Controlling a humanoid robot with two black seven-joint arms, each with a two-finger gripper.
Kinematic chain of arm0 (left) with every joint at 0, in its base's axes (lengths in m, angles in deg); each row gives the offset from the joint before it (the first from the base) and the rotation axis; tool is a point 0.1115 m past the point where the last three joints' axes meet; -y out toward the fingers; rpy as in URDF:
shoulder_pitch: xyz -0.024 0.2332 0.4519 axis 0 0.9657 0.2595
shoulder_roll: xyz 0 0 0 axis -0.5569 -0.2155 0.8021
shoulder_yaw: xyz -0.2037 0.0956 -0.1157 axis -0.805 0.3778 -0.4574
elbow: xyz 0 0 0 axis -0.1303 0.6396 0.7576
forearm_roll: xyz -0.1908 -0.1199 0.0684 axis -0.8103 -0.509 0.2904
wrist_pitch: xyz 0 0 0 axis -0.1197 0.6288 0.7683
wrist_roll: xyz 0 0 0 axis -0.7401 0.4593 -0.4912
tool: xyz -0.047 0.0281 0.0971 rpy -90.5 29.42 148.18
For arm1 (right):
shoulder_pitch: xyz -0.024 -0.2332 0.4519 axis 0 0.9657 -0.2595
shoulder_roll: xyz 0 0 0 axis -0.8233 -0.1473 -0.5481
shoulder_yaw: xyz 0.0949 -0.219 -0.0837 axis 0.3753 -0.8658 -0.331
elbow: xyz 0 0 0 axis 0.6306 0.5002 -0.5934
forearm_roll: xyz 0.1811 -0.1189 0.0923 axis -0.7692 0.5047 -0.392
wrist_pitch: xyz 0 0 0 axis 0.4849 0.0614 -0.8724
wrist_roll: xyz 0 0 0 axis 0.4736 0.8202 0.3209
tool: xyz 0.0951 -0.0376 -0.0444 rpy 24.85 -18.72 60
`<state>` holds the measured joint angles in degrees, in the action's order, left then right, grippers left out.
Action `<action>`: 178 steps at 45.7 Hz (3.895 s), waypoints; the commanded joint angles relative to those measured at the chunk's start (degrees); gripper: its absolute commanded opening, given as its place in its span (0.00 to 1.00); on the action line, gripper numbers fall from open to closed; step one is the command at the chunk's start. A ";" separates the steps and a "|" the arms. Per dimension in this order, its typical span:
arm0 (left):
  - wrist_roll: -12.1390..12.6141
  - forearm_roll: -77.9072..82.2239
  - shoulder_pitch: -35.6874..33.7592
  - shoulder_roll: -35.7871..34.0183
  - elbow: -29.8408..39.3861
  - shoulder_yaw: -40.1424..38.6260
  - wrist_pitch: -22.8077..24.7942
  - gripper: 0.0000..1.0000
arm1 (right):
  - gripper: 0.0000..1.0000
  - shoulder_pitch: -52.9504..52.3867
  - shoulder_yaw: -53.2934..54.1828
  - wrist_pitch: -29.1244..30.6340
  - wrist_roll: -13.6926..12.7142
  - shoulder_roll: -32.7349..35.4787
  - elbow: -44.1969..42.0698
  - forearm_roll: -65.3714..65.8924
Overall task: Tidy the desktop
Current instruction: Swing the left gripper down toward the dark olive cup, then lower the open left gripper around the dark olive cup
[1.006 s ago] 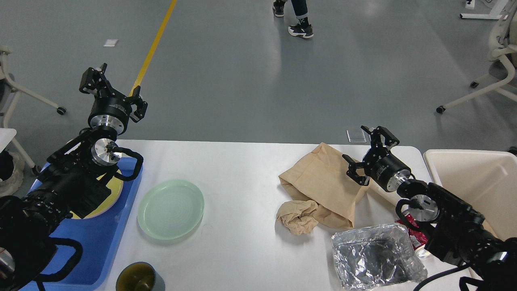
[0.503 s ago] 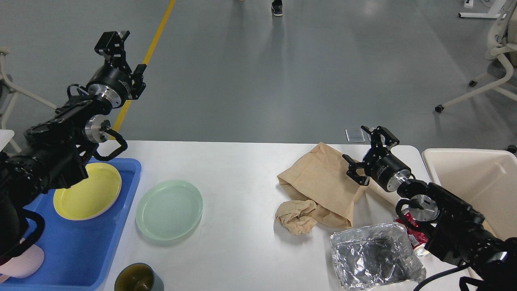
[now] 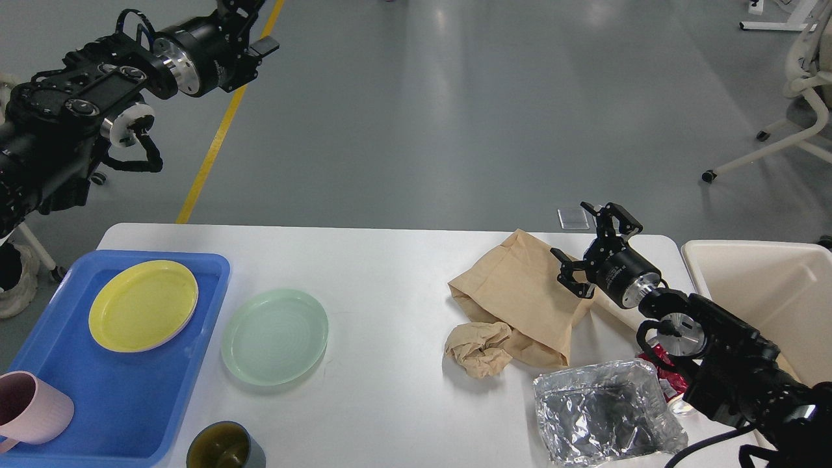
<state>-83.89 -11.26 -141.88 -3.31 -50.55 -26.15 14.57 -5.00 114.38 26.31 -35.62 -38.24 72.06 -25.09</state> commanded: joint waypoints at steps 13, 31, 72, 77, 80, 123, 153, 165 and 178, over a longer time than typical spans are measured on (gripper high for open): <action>0.00 9.68 -7.35 -0.63 3.65 17.33 27.52 0.97 | 1.00 -0.06 0.00 0.00 0.00 0.00 0.00 0.09; 0.00 11.18 -12.02 -2.21 4.62 27.62 27.52 0.97 | 1.00 0.03 0.00 0.00 0.00 0.00 0.00 0.00; 0.09 11.18 -27.92 -2.92 39.94 43.35 27.52 0.97 | 1.00 0.03 0.00 0.00 0.00 0.00 0.00 0.00; 0.00 11.18 -28.01 -1.60 42.14 46.07 27.52 0.97 | 1.00 0.03 0.00 0.00 0.00 0.00 0.00 0.00; 0.00 11.18 -27.92 -1.33 42.50 48.27 27.52 0.97 | 1.00 0.03 0.00 0.00 0.00 0.00 0.00 0.09; -0.44 6.34 -10.70 -7.75 48.65 51.26 27.52 0.97 | 1.00 0.03 0.00 0.00 0.00 0.00 0.00 0.09; -0.62 5.82 -6.13 -6.78 47.60 47.22 27.52 0.96 | 1.00 0.03 0.00 0.00 0.00 0.00 0.00 0.00; -0.53 5.82 -0.95 -4.68 46.02 45.28 27.52 0.96 | 1.00 0.03 0.00 0.00 0.00 0.00 0.00 0.00; 0.09 6.34 0.11 -4.32 43.64 45.64 25.17 0.96 | 1.00 0.03 0.00 0.00 0.00 0.00 0.00 0.09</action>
<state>-84.25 -5.35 -141.69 -7.67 -6.51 19.18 41.85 -4.98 114.38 26.31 -35.62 -38.24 72.05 -25.07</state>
